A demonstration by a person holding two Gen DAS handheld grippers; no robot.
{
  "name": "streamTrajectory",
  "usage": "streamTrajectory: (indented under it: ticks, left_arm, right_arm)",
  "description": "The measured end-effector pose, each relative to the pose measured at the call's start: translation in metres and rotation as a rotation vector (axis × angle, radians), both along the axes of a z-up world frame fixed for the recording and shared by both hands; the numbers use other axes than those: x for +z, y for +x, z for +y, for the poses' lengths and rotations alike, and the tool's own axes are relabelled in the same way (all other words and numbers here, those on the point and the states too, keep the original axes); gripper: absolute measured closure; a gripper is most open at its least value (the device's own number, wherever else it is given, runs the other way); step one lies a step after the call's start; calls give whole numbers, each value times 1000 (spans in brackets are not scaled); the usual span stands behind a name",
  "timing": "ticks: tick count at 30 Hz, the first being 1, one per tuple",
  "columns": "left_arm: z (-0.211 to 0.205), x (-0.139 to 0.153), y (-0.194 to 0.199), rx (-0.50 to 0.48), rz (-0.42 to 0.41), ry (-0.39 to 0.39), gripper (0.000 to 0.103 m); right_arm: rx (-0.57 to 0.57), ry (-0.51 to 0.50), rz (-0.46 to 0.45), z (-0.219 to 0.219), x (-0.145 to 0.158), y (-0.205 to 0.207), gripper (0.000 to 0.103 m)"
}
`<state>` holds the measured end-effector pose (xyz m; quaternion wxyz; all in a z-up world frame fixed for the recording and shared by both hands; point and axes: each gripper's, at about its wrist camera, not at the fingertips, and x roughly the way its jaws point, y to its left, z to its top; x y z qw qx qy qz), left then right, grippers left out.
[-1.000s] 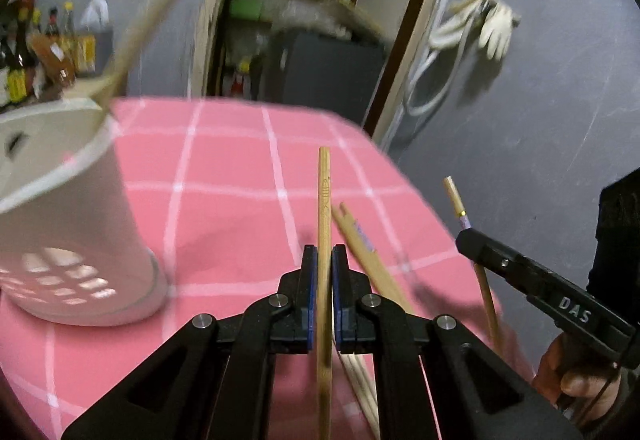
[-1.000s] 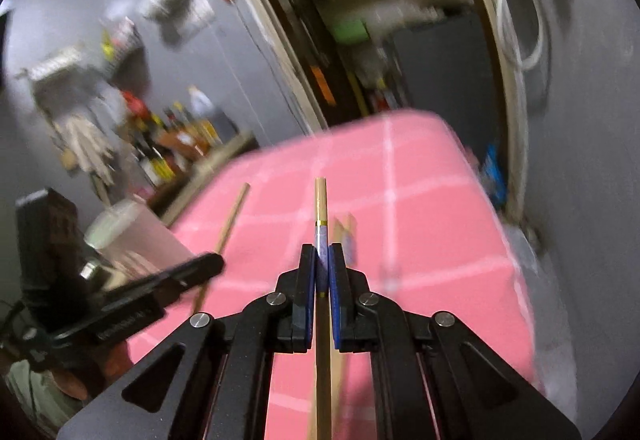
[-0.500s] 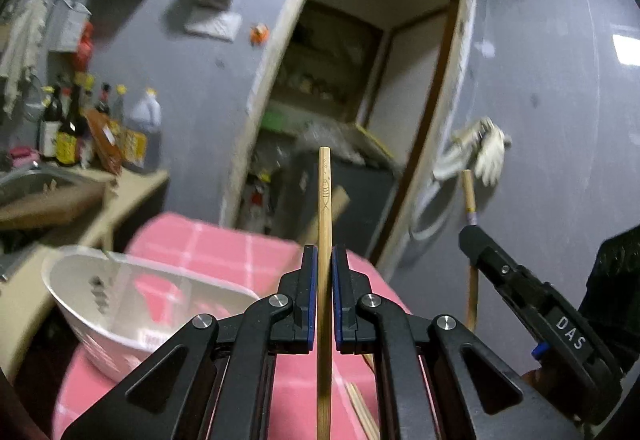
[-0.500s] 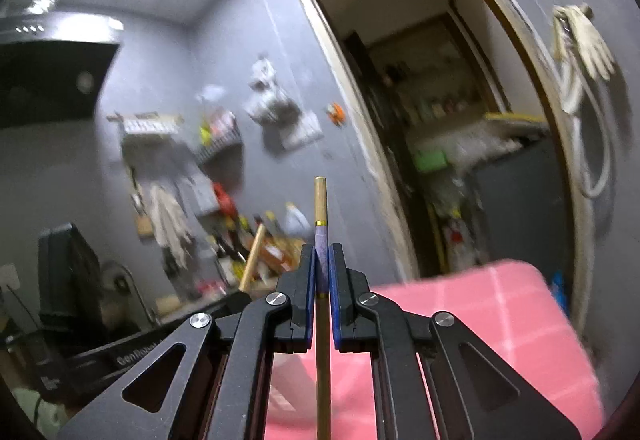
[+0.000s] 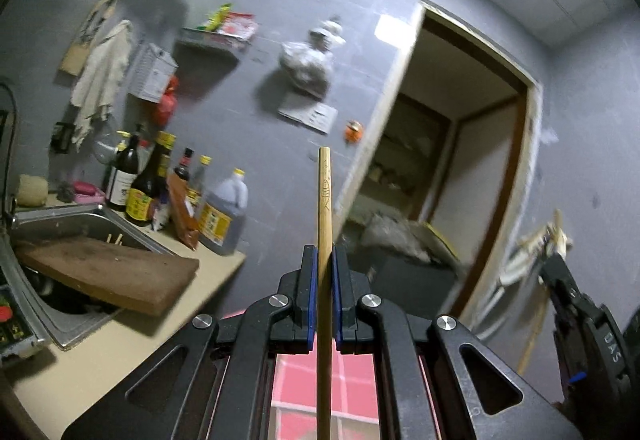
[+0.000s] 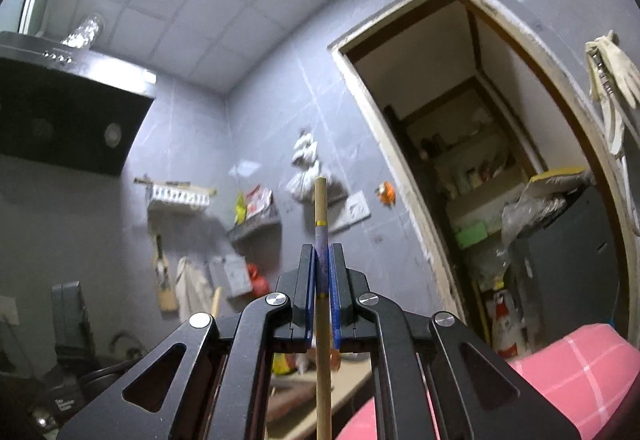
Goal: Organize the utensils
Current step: 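Lift the left tool's chopstick toward the basket while the right tool carries its chopstick there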
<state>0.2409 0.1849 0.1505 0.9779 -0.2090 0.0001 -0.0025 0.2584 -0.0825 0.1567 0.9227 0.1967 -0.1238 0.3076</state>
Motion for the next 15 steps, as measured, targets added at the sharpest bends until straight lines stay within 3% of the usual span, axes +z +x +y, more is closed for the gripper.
streamTrajectory:
  ticks: [2,8,15]
  left_arm:
    - [14,-1,5,21,-16,-33,98]
    - [27,-4,7,75,-75,-34,98]
    - [37,-19,20,134,-74,-38,98]
  right_arm:
    - [-23,16,-19,3,0,3,98]
    - [-87,14,-58,13,-8,11,98]
    - [-122,-20,-49,18,-23,21,98]
